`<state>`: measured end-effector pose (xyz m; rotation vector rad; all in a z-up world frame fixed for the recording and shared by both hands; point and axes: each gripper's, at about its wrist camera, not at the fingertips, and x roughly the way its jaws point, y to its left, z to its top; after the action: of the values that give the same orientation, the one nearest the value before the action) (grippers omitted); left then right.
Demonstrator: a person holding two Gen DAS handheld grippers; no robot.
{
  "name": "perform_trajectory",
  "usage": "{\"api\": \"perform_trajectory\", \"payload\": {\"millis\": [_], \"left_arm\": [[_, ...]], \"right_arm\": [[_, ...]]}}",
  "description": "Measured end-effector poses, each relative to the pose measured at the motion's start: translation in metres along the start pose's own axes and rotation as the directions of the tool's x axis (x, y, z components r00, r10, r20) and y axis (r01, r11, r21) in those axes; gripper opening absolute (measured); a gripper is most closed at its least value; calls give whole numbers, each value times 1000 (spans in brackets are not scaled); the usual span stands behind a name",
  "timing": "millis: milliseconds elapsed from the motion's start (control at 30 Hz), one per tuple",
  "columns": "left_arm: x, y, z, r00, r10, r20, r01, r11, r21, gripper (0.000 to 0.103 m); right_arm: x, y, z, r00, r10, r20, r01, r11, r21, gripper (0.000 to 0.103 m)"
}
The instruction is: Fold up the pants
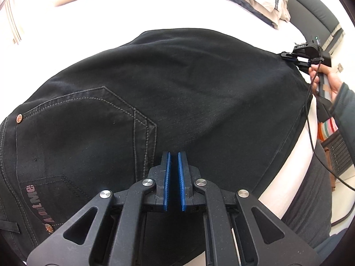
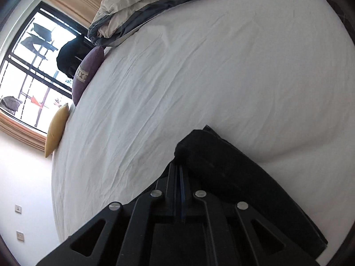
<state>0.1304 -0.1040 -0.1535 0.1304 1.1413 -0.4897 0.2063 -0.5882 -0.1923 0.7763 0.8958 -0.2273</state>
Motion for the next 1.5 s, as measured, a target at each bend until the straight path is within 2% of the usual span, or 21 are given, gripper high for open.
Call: {"api": "perform_trajectory", "payload": {"millis": [67, 133, 233, 267, 300, 333, 367, 433, 500, 533, 567, 633, 733, 800, 900, 1033, 1167, 1200, 1233, 1300, 1500], "left_arm": [[-4, -3, -4, 1000, -9, 11, 9, 1000, 1, 7], [-6, -9, -6, 999, -27, 20, 27, 1000, 11, 7], [-5, -21, -9, 999, -46, 14, 45, 998, 46, 7], [-2, -24, -11, 999, -32, 0, 32, 998, 58, 7], [2, -27, -12, 1000, -23, -11, 24, 998, 59, 7], [4, -28, -12, 999, -29, -13, 30, 998, 50, 7], [4, -25, -13, 999, -42, -13, 42, 998, 35, 7], [2, -23, -13, 998, -51, -27, 51, 998, 27, 7], [1, -21, -10, 999, -39, -35, 40, 999, 32, 7], [-2, -21, -11, 999, -32, -34, 33, 999, 34, 7], [-4, -23, -12, 999, -27, -30, 28, 999, 36, 7], [-9, -28, -19, 999, -41, -28, 42, 998, 37, 7], [-9, -23, -22, 999, -36, -28, 37, 999, 35, 7], [-9, -25, -25, 999, -42, -32, 43, 999, 28, 7], [-10, -23, -25, 998, -49, -37, 50, 998, 23, 7], [-7, -17, -26, 998, -55, -37, 56, 998, 8, 7], [-6, -14, -26, 998, -58, -37, 58, 998, 5, 7], [-5, -13, -26, 998, -60, -37, 60, 998, 3, 7], [-5, -13, -26, 998, -60, -37, 60, 998, 2, 7], [-5, -14, -26, 997, -60, -38, 60, 998, 4, 7], [-4, -13, -23, 997, -61, -43, 62, 998, 5, 7]], "right_arm": [[-19, 24, -23, 989, 141, -36, -143, 987, -77, 47], [-30, 33, -56, 970, 225, -92, -234, 968, -95, 55], [-22, 24, -102, 957, 219, -191, -235, 970, -64, 55], [-20, 11, -112, 960, 190, -205, -204, 978, -50, 50], [-22, -4, -117, 961, 198, -194, -205, 979, -20, 38], [-26, -21, -118, 964, 191, -187, -189, 982, 26, 12], [-32, -36, -119, 970, 159, -184, -148, 987, 68, 0], [-48, -51, -118, 980, 88, -177, -75, 994, 79, 0], [-64, -48, -118, 983, 14, -184, -5, 999, 49, 0], [-72, -42, -119, 982, 20, -187, -11, 999, 49, 8], [-78, -35, -121, 978, 82, -193, -70, 995, 66, 34], [-84, -20, -135, 948, 227, -222, -207, 972, 110, 61], [-69, -7, -162, 891, 345, -294, -296, 934, 199, 60], [-55, -5, -177, 864, 387, -321, -313, 914, 259, 56], [-40, 5, -190, 833, 428, -352, -340, 896, 285, 50], [-28, 13, -192, 826, 445, -348, -342, 884, 318, 47], [-18, 14, -196, 815, 462, -350, -344, 871, 350, 29], [-16, 15, -197, 816, 460, -351, -343, 873, 346, 24], [-14, 15, -199, 819, 453, -353, -335, 876, 347, 14], [-16, 13, -202, 823, 460, -335, -338, 868, 363, 10], [-38, 19, -206, 850, 438, -293, -342, 881, 327, 6]]}}
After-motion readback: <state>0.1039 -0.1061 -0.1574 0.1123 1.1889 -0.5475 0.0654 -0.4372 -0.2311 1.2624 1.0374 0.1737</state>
